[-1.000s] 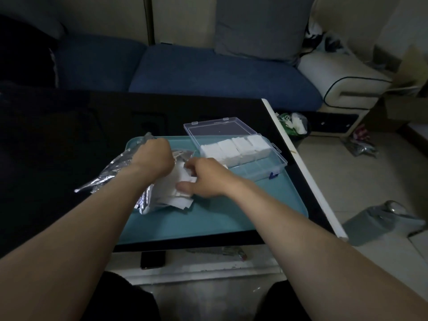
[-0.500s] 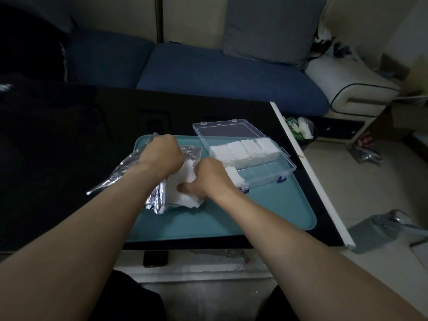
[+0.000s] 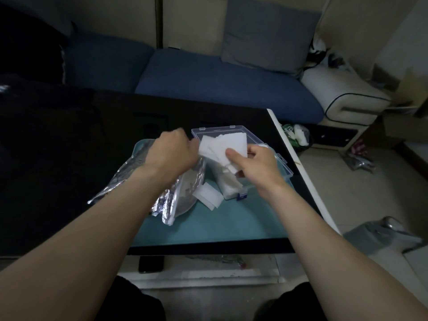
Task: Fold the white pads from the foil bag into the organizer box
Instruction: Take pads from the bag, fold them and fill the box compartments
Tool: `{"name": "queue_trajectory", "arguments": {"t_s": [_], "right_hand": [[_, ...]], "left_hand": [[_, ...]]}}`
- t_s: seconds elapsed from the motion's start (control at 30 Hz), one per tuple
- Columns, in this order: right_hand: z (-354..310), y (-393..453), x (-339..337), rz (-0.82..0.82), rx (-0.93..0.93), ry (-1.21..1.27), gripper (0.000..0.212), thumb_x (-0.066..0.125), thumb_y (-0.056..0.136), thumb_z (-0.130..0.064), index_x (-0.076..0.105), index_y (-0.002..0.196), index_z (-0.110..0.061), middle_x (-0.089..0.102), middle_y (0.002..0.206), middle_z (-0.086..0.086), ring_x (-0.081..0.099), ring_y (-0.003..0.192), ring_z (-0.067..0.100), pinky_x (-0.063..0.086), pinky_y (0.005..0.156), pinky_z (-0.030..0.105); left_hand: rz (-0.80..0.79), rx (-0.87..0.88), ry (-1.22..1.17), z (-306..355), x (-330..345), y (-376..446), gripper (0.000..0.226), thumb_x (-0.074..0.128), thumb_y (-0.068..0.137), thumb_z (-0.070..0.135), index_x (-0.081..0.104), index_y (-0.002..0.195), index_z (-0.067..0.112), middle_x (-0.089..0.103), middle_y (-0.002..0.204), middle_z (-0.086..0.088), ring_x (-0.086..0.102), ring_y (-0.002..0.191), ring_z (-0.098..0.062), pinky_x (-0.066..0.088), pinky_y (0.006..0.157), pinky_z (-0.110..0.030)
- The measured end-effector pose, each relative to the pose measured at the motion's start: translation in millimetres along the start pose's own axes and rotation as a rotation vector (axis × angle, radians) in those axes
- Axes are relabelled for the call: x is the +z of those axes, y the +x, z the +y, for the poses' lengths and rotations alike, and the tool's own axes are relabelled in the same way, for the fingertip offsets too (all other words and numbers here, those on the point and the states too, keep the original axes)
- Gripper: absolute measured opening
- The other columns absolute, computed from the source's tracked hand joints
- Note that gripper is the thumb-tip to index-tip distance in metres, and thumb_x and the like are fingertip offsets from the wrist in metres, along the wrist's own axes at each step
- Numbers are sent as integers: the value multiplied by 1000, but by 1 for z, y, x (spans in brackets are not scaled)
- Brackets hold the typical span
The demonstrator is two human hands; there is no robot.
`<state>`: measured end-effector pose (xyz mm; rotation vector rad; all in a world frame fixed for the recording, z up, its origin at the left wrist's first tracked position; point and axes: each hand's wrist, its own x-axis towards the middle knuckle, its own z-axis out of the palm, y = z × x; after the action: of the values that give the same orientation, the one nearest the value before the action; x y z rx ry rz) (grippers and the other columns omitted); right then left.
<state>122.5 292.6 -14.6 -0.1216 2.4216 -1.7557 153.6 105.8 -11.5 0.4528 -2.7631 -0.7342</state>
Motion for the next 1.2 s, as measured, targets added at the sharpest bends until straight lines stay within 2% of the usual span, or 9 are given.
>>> {"name": "queue_trajectory", "arguments": {"t_s": [0.1, 0.2, 0.3, 0.37, 0.57, 0.73, 0.93, 1.1, 1.2], "right_hand": [[1, 2, -6, 13, 83, 264, 32, 77, 88, -22, 67, 114, -6, 77, 100, 9, 73, 78, 20, 56, 63, 29], [-1, 0, -10, 10, 106, 459, 30, 73, 91, -18, 66, 116, -4, 76, 103, 11, 73, 79, 18, 56, 62, 26], [-3, -6, -10, -48, 94, 549, 27, 70, 93, -17, 65, 116, -2, 75, 101, 12, 73, 75, 17, 56, 58, 24], [0, -10, -6, -93, 102, 494, 27, 71, 93, -21, 67, 114, -5, 76, 96, 9, 72, 74, 16, 53, 54, 23], [8, -10, -7, -37, -14, 98, 29, 70, 94, -28, 72, 88, 0, 67, 75, 14, 57, 65, 16, 41, 54, 25], [7, -4, -27, 35, -71, 53, 8, 74, 89, -12, 73, 96, -7, 67, 75, 0, 64, 56, 1, 53, 55, 17], [11, 0, -39, -125, -91, -85, 6, 73, 91, -22, 69, 87, -19, 66, 78, -8, 58, 67, 1, 42, 62, 17], [7, 5, -52, 22, 16, 190, 10, 67, 96, -21, 68, 87, -19, 65, 77, -4, 59, 65, 9, 45, 57, 25], [6, 2, -52, -71, 45, 327, 5, 73, 92, -20, 70, 89, -17, 66, 72, -5, 57, 64, 10, 43, 56, 24]], "left_hand": [[195, 89, -220, 21, -7, -10, 35, 48, 96, 45, 63, 89, 15, 64, 77, 3, 61, 72, -18, 47, 68, -32], [109, 124, -471, 35, -6, -20, 36, 53, 96, 50, 60, 108, 16, 64, 93, 8, 62, 85, -6, 52, 75, -26], [-263, -34, -1062, 48, 2, -26, 43, 59, 92, 48, 59, 117, 12, 69, 115, -5, 68, 97, -13, 56, 83, -28], [-544, -133, -1360, 57, 10, -32, 50, 57, 88, 48, 65, 112, 5, 71, 111, -13, 69, 97, -22, 54, 88, -31], [-334, -440, -1444, 71, 28, -38, 26, 53, 100, 11, 59, 115, -9, 69, 107, -24, 69, 82, -29, 59, 67, -35], [-432, -406, -1494, 64, 29, -39, 16, 48, 101, 7, 58, 108, -4, 73, 89, -19, 73, 73, -31, 62, 61, -43], [-510, -282, -1369, 57, 29, -40, 15, 50, 100, 5, 60, 110, -1, 74, 84, -17, 71, 66, -29, 52, 45, -27], [-444, -286, -1326, 57, 29, -36, 14, 50, 100, 9, 58, 96, -2, 71, 79, -17, 59, 50, -23, 35, 38, -24], [-542, -288, -1330, 56, 29, -35, 29, 48, 102, 27, 60, 107, 1, 70, 86, -17, 61, 57, -27, 39, 43, -26]]}}
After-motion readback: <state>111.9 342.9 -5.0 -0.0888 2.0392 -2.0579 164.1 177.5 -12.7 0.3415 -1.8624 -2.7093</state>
